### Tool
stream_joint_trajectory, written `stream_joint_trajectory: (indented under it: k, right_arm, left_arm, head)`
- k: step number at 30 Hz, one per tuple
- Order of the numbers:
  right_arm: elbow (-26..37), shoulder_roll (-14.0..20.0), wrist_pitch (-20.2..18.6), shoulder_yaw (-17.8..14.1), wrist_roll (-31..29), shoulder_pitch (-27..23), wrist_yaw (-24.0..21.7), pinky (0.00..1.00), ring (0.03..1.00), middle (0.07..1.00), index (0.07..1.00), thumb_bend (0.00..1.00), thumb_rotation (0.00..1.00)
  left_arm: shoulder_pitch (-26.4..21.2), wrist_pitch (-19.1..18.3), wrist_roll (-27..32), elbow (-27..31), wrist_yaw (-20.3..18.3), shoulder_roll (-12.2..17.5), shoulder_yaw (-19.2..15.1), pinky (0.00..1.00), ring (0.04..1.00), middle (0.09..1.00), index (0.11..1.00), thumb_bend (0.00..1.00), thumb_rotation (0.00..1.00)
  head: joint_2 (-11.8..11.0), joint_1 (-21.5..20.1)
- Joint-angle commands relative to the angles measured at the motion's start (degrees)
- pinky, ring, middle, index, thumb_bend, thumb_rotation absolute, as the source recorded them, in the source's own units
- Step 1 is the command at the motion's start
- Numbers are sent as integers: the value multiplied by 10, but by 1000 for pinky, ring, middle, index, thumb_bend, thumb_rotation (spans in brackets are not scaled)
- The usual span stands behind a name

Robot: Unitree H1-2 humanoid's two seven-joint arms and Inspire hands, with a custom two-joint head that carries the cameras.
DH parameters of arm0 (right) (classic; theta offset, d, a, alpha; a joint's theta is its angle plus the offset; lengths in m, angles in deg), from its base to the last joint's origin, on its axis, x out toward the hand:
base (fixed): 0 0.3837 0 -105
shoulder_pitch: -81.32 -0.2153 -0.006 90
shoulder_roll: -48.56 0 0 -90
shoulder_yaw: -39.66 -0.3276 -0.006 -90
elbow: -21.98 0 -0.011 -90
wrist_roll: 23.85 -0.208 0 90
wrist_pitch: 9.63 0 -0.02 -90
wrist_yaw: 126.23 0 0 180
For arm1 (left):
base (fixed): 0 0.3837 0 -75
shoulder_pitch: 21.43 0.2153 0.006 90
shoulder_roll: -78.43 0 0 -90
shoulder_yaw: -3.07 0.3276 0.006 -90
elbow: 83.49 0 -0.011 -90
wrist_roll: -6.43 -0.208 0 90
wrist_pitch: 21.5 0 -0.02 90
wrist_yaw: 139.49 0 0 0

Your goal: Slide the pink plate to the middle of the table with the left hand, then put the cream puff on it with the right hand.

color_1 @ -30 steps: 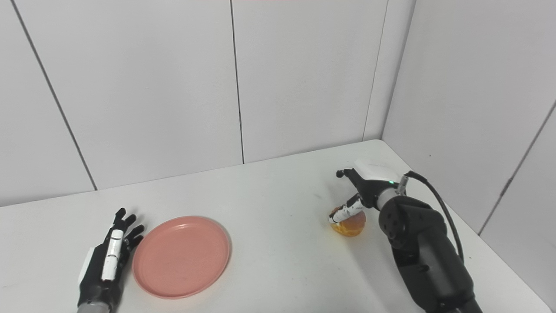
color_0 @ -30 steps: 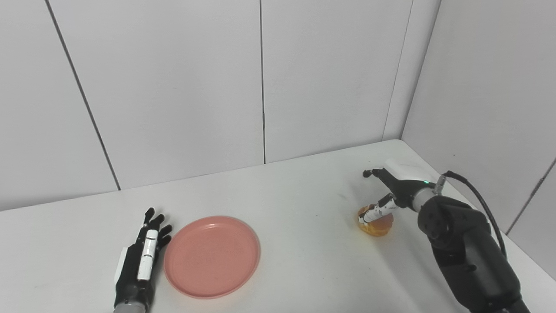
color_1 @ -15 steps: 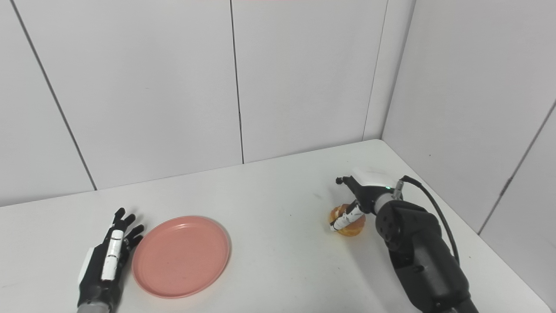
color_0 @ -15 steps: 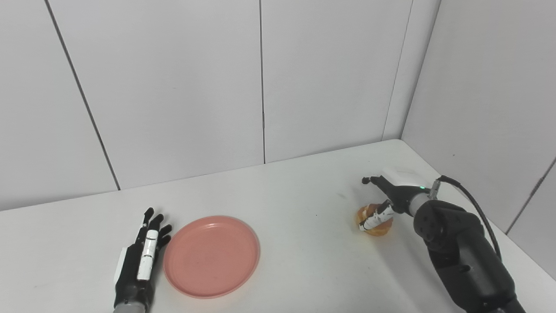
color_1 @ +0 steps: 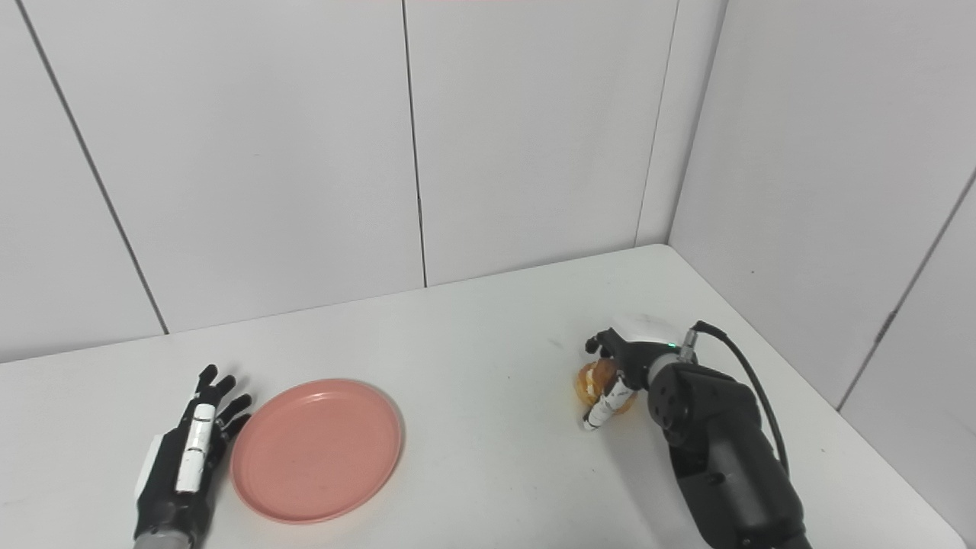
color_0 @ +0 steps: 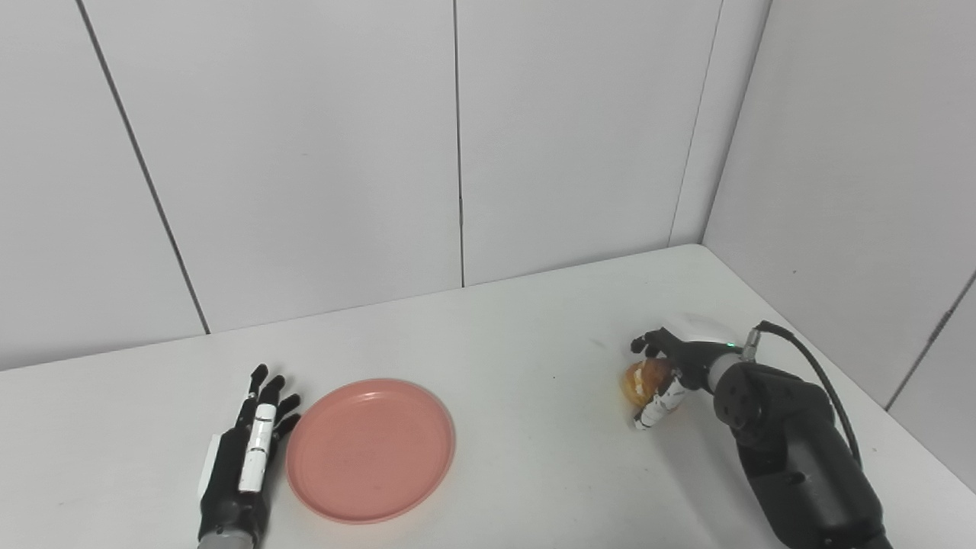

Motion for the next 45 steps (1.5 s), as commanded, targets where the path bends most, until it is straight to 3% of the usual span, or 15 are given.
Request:
stream_joint_trajectory:
  k: [1, 4, 5, 6, 10, 12, 15, 24, 27, 29, 33, 39, 45]
  right_arm:
    - [7, 7, -3, -8, 12, -14, 15, 464, 593, 676, 721, 941, 76]
    - [7, 15, -3, 3, 5, -11, 25, 350, 464, 553, 668, 900, 14]
    - [6, 18, -2, 6, 0, -10, 30, 293, 399, 509, 645, 707, 5]
    - [4, 19, -2, 7, -4, -10, 35, 243, 338, 486, 621, 616, 1]
    - [0, 19, -3, 6, -9, -11, 39, 204, 293, 476, 502, 538, 0]
    - [2, 23, -3, 12, -5, -14, 25, 198, 295, 432, 509, 525, 0]
    - [11, 34, -3, 25, 4, -16, 0, 233, 378, 503, 521, 512, 0]
    - [34, 39, -3, 34, 2, -20, -21, 290, 414, 539, 487, 513, 0]
    - [55, 36, -2, 39, -8, -22, -9, 239, 365, 469, 534, 510, 0]
    - [72, 32, -2, 43, -13, -24, -1, 285, 403, 482, 512, 515, 0]
    - [108, 10, 0, 32, -43, -27, 29, 242, 374, 466, 524, 512, 0]
    - [137, -7, 2, 50, -75, -47, 60, 207, 355, 449, 541, 510, 0]
    - [134, -37, -1, 71, -88, -71, 76, 230, 369, 451, 537, 513, 0]
  left_arm:
    - [8, -21, 11, -13, -7, 5, -3, 862, 887, 969, 1000, 640, 947]
    - [7, -18, 9, -17, -5, 7, -3, 852, 876, 961, 1000, 665, 951]
    - [7, -16, 9, -19, -5, 7, -3, 845, 876, 959, 1000, 670, 949]
    - [7, -15, 10, -20, -6, 7, -3, 836, 874, 956, 1000, 667, 941]
    - [10, -20, 10, -13, -4, 4, -3, 819, 870, 958, 1000, 655, 943]
    - [10, -23, 11, -11, -7, 5, -2, 820, 872, 961, 1000, 658, 946]
    - [9, -24, 12, -11, -7, 5, -2, 837, 874, 965, 1000, 662, 947]
    - [12, -28, 17, -7, -7, 2, -6, 805, 861, 957, 1000, 644, 939]
    - [12, -33, 18, -5, -5, 0, -5, 814, 865, 959, 1000, 651, 938]
    - [12, -33, 17, -4, -3, -1, -4, 810, 860, 959, 1000, 650, 939]
    - [15, -40, 14, 6, 1, -6, -3, 795, 856, 956, 1000, 642, 936]
    - [16, -37, 17, 4, -1, -9, -1, 823, 870, 965, 1000, 632, 929]
    - [16, -46, 12, 8, 2, -17, 4, 841, 881, 977, 1000, 653, 948]
  head:
    - [1, 1]
    - [1, 2]
    - [1, 2]
    - [1, 2]
    - [1, 1]
    - [3, 0]
    - [3, 1]
    - [6, 4]
    - [6, 7]
    - [6, 10]
    - [6, 14]
    - [8, 22]
    - [17, 68]
